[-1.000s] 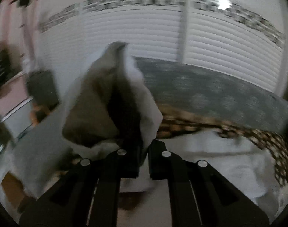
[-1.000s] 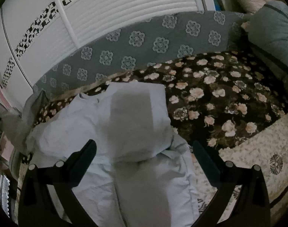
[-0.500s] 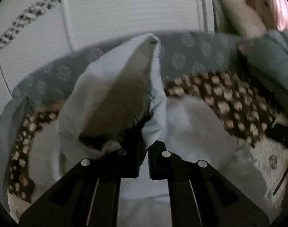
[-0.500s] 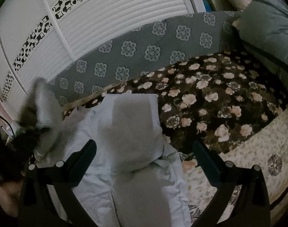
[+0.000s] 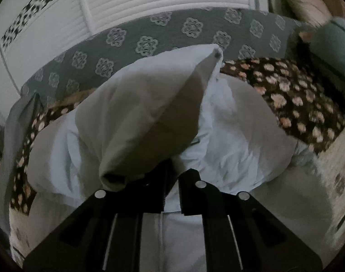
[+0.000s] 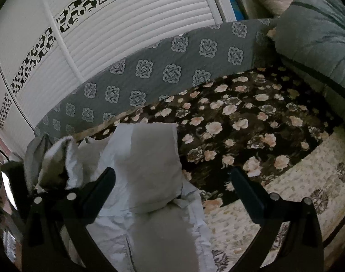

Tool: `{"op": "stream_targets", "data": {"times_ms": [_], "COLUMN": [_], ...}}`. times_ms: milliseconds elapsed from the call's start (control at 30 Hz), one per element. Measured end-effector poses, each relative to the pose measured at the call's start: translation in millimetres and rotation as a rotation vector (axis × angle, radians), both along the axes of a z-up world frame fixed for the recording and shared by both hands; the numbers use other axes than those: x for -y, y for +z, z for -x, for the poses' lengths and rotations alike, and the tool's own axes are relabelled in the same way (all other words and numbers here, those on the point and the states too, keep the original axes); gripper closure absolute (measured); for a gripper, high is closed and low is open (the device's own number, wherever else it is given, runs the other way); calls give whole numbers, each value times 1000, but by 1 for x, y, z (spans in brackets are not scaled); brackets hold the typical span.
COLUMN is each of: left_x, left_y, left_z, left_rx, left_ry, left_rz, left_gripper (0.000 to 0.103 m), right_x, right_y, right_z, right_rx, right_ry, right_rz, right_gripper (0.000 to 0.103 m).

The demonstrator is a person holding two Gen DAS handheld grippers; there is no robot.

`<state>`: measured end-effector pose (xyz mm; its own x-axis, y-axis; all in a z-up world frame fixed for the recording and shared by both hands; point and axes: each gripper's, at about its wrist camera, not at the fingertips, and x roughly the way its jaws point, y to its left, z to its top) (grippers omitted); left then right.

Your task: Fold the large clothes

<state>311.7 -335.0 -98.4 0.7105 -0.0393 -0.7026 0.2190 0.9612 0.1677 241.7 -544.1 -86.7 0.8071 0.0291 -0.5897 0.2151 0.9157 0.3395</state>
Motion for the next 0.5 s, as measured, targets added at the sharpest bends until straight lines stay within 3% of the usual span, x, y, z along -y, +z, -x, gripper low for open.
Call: {"op": "stream_targets", "data": {"times_ms": [133, 200, 300, 500], "left_x": [-10, -7, 14, 30], "left_y": [21, 25, 18, 7], "left_z": [8, 11, 20, 34], "left_rx": [-1, 7, 87, 216], "left_ry": [65, 83, 78, 114], "left_rz": [56, 34, -179, -427], "left_gripper": [95, 95, 90, 76], "right_x": [1, 3, 8, 11], "right_y": [5, 8, 10, 10], "right_z": [3, 5, 7, 7], "right_rx": [14, 22, 26, 12], "right_ry": [-14, -26, -29, -2], "right_rz": [24, 27, 19, -13], "right_gripper": [2, 2, 2, 2]}}
